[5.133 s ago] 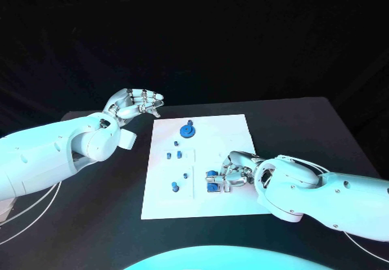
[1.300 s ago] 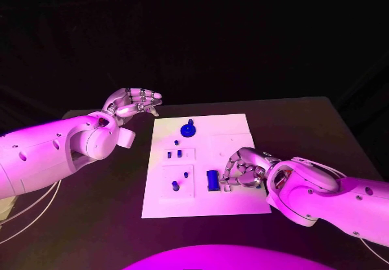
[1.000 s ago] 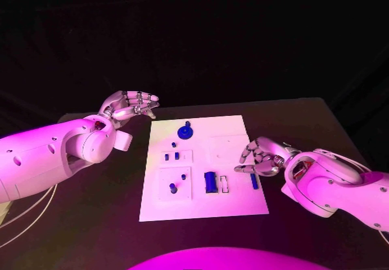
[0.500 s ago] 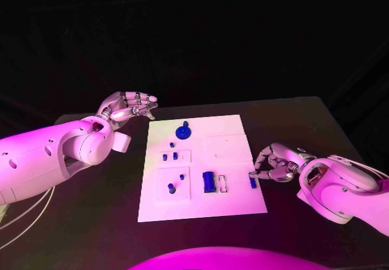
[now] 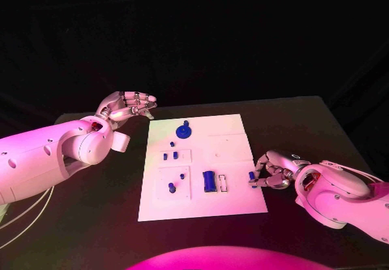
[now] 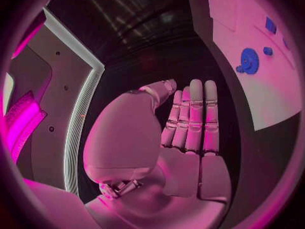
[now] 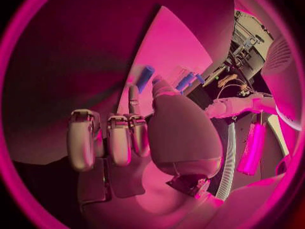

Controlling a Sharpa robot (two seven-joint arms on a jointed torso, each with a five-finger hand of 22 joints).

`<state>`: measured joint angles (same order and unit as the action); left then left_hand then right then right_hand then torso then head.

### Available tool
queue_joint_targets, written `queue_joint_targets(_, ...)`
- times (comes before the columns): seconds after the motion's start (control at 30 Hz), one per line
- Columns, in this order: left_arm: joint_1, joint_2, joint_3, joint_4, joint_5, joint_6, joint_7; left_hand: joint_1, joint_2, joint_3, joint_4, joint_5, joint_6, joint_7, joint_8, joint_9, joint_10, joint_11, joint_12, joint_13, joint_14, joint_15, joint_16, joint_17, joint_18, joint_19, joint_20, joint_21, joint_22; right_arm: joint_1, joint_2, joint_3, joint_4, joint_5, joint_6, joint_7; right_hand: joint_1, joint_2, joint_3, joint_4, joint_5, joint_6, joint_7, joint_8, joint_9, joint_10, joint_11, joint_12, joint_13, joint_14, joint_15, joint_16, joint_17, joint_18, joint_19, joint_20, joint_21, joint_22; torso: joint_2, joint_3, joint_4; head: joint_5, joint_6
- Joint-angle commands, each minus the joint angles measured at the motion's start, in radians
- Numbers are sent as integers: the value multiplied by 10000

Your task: Assemble the parts on the task board

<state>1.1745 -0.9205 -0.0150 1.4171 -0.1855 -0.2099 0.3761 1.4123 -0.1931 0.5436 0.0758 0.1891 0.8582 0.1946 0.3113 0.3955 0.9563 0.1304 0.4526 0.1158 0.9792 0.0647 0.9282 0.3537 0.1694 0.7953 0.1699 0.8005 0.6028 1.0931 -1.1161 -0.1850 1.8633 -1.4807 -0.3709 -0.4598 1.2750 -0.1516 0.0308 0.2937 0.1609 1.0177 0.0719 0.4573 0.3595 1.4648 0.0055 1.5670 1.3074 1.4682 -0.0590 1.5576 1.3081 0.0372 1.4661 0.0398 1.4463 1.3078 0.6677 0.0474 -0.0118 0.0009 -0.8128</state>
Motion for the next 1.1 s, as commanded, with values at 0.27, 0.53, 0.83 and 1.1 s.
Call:
queue_joint_targets(0.27, -1, 2, 7, 1, 56, 179, 92, 43, 20, -25, 20, -1, 29, 2, -54, 2, 71, 17, -42, -15, -39, 20, -60, 9, 113, -74, 24, -67, -1, -221, 264, -3, -230, -485, 381, -426, 179, 83, 114, -20, -2, 101, -50, 91, 61, 1060, -110, 38, 2634, 956, -97, -7, 2310, -153, 807, -11, -4, 2341, 3, -5, -2, 14, -39)
queue_joint_targets(0.53, -3, -12, 7, 2, 56, 185, 84, 30, 23, -34, 32, 0, 30, 2, -61, 2, 72, 18, -48, -17, -42, 23, -61, 15, 113, -78, 28, -76, -2, -324, 481, -3, -392, -1170, 520, -706, 1807, 117, 1230, -246, -10, 64, -108, 26, 104, 1060, -172, 38, 2634, 952, -161, -17, 2295, -159, 811, -90, 29, 2348, -1, -12, -2, 3, -46)
queue_joint_targets(0.83, -3, -23, 7, 15, 56, 203, 67, 29, 26, -34, 33, 1, 31, 1, -62, 3, 73, 18, -50, -18, -42, 23, -61, 17, 113, -78, 29, -79, -3, -344, 564, -3, -350, -1692, 727, -890, 2440, -137, 2052, -530, -16, 166, -60, -99, 53, 1060, -140, 38, 2634, 953, -139, -16, 2301, -165, 813, -79, 54, 2354, -1, -20, -2, -4, -48)
queue_joint_targets(1.1, -3, -38, 7, 29, 54, 200, 63, 29, 26, -34, 33, 1, 31, 1, -62, 3, 73, 18, -50, -18, -42, 23, -61, 17, 113, -78, 29, -79, -3, -346, 580, -2, -136, -1655, 243, -878, 2386, -190, 2180, -512, -25, 192, -41, -131, 36, 1060, -123, 38, 2634, 953, -125, -17, 2300, -166, 814, -70, 60, 2355, -4, -17, 4, 19, -36)
